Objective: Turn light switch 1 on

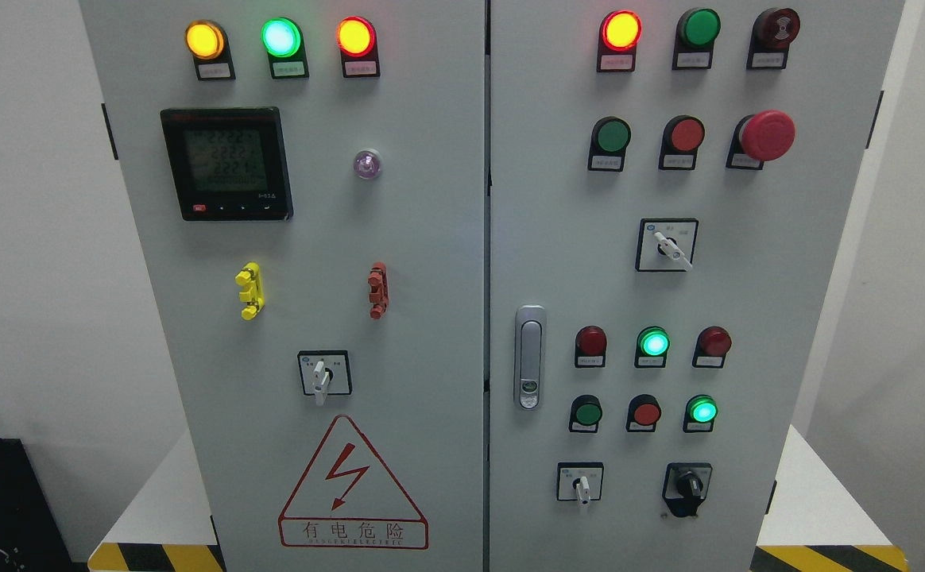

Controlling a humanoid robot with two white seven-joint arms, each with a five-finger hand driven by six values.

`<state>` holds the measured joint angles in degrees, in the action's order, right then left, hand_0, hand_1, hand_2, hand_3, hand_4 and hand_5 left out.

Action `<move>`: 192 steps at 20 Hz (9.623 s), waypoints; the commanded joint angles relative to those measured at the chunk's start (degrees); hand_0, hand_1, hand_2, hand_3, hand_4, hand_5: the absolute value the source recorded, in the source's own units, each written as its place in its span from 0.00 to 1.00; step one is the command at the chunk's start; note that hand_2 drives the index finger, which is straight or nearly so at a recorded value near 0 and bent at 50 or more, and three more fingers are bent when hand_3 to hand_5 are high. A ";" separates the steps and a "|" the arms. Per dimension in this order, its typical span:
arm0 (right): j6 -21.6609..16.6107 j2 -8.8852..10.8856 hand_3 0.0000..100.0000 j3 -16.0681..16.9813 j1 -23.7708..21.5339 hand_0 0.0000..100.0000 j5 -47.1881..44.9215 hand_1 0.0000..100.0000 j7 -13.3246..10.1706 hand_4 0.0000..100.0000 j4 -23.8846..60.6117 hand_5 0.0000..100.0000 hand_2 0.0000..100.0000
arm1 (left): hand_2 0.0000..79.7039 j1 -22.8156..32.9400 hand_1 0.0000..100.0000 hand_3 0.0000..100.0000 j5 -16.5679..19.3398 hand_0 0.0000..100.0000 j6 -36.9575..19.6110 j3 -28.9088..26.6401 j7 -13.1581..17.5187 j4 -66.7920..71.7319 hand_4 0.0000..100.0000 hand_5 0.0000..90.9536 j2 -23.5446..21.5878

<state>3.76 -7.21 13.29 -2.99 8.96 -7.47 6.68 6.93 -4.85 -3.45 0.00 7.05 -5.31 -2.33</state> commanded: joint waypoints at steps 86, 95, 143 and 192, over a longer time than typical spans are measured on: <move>0.02 0.00 0.00 -0.02 0.00 0.30 0.00 0.00 0.00 0.00 0.00 0.00 0.00 | 0.61 -19.06 0.70 0.68 14.08 0.05 27.62 2.20 -16.71 -112.38 0.81 0.86 9.71; 0.02 0.00 0.00 0.07 0.00 0.30 0.00 0.00 0.00 0.00 0.00 0.00 0.00 | 0.61 -21.34 0.70 0.68 15.48 0.08 29.47 1.49 -17.15 -111.68 0.81 0.86 9.80; 0.02 0.00 0.00 0.07 0.00 0.30 0.00 0.00 0.00 0.00 0.00 0.00 0.00 | 0.62 -25.39 0.71 0.69 16.54 0.18 34.13 2.02 -19.35 -107.90 0.83 0.89 10.59; 0.02 0.00 0.00 -0.01 0.00 0.30 0.00 0.00 0.00 0.00 0.00 0.00 0.00 | 0.65 -28.90 0.66 0.72 16.37 0.19 36.67 2.02 -19.44 -106.76 0.84 0.89 10.95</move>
<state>3.76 -7.21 13.30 -2.99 8.96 -7.47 6.69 -21.72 11.55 33.02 0.77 -12.44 -112.41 8.57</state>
